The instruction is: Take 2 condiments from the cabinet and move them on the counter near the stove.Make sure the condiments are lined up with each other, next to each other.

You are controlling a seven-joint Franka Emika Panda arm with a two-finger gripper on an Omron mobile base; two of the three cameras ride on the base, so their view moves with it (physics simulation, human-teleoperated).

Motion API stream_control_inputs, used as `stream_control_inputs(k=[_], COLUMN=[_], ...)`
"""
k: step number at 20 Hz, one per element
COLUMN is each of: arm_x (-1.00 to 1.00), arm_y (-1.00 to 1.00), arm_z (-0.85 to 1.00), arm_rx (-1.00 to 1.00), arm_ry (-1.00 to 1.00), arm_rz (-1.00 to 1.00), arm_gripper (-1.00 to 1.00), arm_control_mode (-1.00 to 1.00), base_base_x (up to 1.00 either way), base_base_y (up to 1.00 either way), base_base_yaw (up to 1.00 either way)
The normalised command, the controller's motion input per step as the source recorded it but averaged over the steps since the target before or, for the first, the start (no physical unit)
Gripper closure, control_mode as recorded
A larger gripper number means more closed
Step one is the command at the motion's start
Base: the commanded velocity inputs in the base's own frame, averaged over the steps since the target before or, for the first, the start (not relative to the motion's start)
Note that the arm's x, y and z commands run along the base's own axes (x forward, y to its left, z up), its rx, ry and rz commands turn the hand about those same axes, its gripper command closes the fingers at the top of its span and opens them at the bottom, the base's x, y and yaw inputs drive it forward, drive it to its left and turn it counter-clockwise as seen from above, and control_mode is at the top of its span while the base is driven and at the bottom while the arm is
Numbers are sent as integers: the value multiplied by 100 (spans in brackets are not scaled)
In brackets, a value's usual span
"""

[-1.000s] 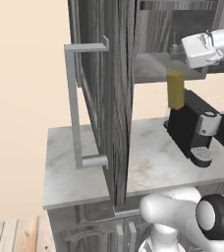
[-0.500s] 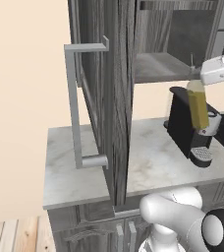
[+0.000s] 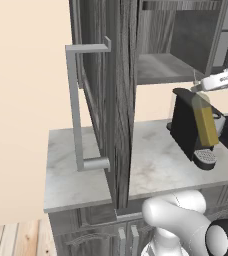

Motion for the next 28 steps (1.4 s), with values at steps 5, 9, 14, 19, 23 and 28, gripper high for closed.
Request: stream_control_inputs(k=[5,9,14,19,23,28], arm_x=[5,0,0,0,0,0], arm_y=[0,0,0,0,0,0], arm_z=[-19,-2,0,0,0,0], arm_rx=[0,0,0,0,0,0], arm_ry=[4,1,0,0,0,0], arm_rz=[0,0,0,0,0,0], arm_gripper=[100,100,100,100,100,100], arm_control_mode=[-100,100,100,100,100,100], base_base_x=[0,-38,-100,-55,31,46], base_base_y=[0,-16,-68,-70,-74,-80], base_base_yaw=[0,0,-6,-23,-69,-73])
